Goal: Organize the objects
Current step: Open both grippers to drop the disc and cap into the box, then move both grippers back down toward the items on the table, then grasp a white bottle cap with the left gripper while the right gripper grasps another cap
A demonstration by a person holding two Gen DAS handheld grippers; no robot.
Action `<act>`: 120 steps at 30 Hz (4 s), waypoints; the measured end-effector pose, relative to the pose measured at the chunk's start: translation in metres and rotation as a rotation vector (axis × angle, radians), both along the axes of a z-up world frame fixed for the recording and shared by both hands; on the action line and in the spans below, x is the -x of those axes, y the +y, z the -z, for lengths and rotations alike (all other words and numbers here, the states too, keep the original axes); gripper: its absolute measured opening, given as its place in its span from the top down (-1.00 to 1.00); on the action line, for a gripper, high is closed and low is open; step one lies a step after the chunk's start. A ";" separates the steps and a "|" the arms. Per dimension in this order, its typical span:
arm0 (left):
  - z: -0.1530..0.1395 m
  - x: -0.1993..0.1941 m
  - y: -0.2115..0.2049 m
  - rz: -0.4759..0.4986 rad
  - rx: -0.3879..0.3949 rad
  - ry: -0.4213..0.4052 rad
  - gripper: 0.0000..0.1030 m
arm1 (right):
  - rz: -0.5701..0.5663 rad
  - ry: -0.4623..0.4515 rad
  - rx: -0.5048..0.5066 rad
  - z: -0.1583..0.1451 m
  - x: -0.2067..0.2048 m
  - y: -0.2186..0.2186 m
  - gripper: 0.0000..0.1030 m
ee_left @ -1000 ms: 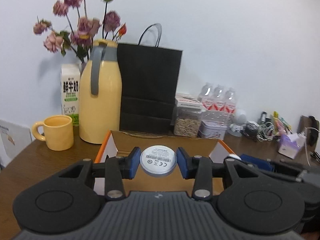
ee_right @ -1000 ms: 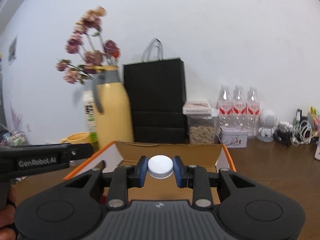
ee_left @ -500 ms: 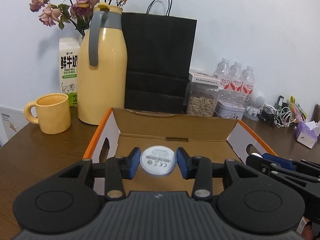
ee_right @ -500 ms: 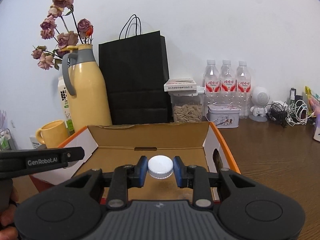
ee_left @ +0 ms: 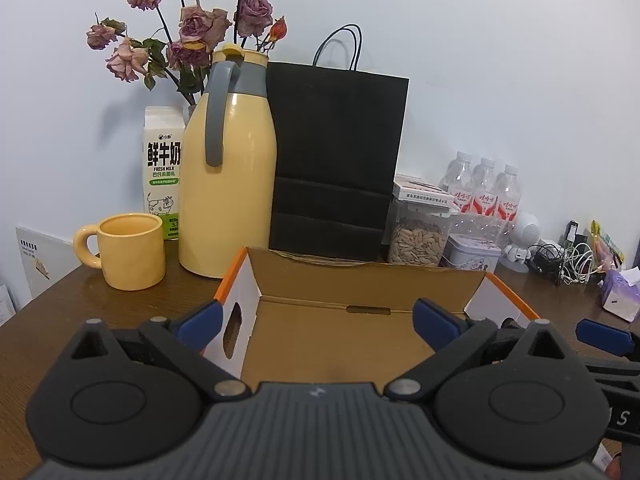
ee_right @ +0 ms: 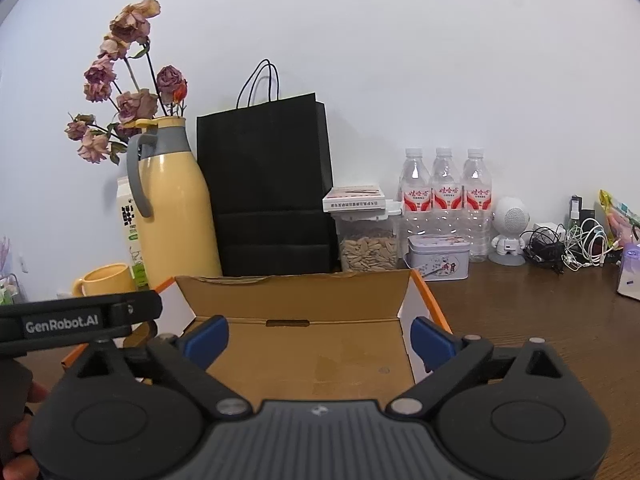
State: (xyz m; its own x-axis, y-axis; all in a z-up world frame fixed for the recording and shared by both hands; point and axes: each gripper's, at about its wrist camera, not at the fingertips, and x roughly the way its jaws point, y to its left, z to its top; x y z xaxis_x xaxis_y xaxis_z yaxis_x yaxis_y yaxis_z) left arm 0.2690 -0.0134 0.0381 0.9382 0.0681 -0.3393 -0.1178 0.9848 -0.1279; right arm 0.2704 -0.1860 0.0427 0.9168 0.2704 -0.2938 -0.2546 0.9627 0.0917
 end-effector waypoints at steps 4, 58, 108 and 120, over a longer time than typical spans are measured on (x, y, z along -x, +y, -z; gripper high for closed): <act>-0.003 0.002 0.001 0.000 0.006 -0.006 -1.00 | -0.004 -0.014 -0.005 -0.003 0.004 -0.001 -1.00; 0.061 0.223 0.024 0.149 -0.043 0.305 -0.44 | -0.173 0.195 0.121 0.039 0.215 -0.010 -1.00; 0.053 0.222 0.047 0.123 -0.014 0.165 0.43 | -0.299 0.210 0.193 0.063 0.171 0.051 0.72; 0.028 0.196 0.036 0.144 -0.036 0.080 0.43 | -0.268 0.040 0.143 0.023 0.176 0.035 0.72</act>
State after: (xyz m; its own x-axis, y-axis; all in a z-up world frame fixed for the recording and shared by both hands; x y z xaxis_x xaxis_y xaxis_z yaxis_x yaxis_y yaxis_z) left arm 0.0730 0.0230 0.0102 0.9091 -0.0514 -0.4133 0.0161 0.9959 -0.0885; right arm 0.0949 -0.1510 0.0198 0.8056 0.4543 -0.3803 -0.5000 0.8657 -0.0250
